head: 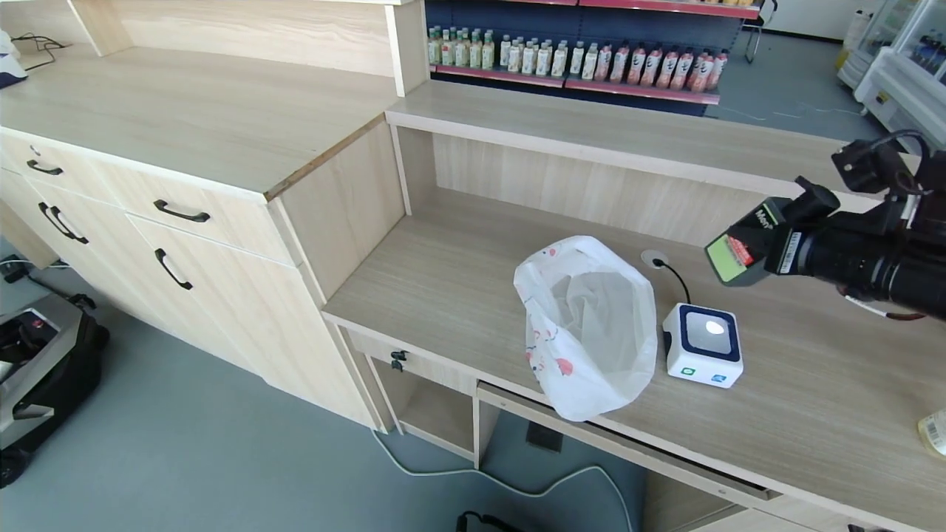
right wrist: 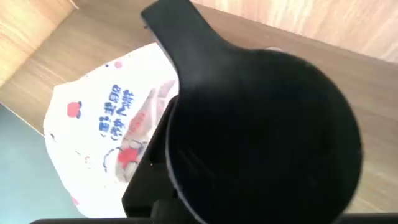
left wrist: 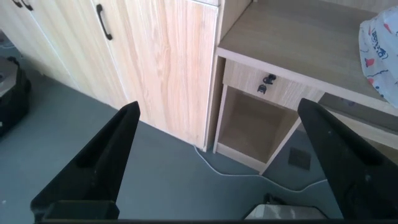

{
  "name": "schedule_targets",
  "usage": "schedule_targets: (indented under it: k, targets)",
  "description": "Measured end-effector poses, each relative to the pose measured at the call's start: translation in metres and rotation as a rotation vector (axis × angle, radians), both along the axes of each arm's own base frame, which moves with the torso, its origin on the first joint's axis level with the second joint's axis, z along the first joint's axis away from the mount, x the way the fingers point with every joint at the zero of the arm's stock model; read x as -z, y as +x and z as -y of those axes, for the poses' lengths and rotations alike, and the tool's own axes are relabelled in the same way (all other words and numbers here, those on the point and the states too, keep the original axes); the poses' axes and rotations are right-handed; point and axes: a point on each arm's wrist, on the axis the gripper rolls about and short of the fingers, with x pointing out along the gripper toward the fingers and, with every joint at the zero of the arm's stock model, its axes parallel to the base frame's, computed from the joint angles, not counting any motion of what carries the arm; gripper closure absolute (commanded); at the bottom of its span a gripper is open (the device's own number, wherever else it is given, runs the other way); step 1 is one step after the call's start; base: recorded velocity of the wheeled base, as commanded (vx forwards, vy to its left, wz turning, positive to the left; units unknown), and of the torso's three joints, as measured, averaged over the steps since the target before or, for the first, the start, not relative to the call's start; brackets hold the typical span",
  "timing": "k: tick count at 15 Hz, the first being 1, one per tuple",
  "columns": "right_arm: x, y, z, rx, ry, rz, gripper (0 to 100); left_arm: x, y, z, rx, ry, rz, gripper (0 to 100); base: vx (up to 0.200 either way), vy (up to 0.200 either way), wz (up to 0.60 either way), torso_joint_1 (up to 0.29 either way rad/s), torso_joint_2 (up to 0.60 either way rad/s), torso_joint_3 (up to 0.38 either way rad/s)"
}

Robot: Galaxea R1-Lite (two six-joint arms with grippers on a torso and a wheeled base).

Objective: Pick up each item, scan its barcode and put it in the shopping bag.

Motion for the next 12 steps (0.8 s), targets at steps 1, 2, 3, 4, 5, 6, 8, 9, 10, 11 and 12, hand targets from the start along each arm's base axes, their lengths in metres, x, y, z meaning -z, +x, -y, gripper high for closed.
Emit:
schedule_targets:
  k: [1,2,3,4,5,6,8,9,10,11,12]
  targets:
    - [0.008,0.014,-0.005,-0.022,0.048,-0.041,100,0.000,0.000,0.000,0.000,0.000,0.000,0,0.000,0.000,0.00,0.000,0.00,0.000]
    - [0.014,0.026,-0.009,-0.034,0.074,-0.062,100,0.000,0.000,0.000,0.001,0.000,-0.001,0,0.000,0.000,0.00,0.000,0.00,0.000]
    - [0.023,0.037,-0.011,-0.039,0.084,-0.090,100,0.000,0.000,0.000,0.001,0.000,-0.001,0,0.000,0.000,0.00,0.000,0.00,0.000]
    - [0.032,0.046,-0.012,-0.026,0.086,-0.114,100,0.000,0.000,0.000,0.000,0.000,-0.001,0,0.000,0.000,0.00,0.000,0.00,0.000]
    - [0.039,0.052,-0.011,0.013,0.079,-0.133,100,0.000,0.000,0.000,0.000,0.000,-0.001,0,0.000,0.000,0.00,0.000,0.00,0.000]
    - [0.049,0.057,-0.011,0.055,0.068,-0.165,100,0.000,0.000,0.000,0.001,0.000,-0.001,0,0.000,0.000,0.00,0.000,0.00,0.000]
    - [0.062,0.063,-0.009,0.100,0.062,-0.203,100,0.000,0.000,0.000,0.000,0.000,-0.001,0,0.000,0.000,0.00,0.000,0.00,0.000]
    - [0.067,0.064,-0.008,0.108,0.070,-0.219,100,0.000,0.000,0.000,0.000,0.000,-0.001,0,0.000,0.000,0.00,0.000,0.00,0.000]
    - [0.072,0.065,-0.008,0.112,0.086,-0.238,100,0.000,0.000,0.000,0.000,0.000,-0.001,0,0.000,0.000,0.00,0.000,0.00,0.000]
    - [0.075,0.066,-0.008,0.115,0.102,-0.250,100,0.000,0.000,0.000,0.001,0.000,-0.001,0,0.000,0.000,0.00,0.000,0.00,0.000]
    - [0.078,0.068,-0.008,0.118,0.106,-0.258,100,0.000,0.000,0.000,0.000,0.000,-0.001,0,0.000,0.000,0.00,0.000,0.00,0.000]
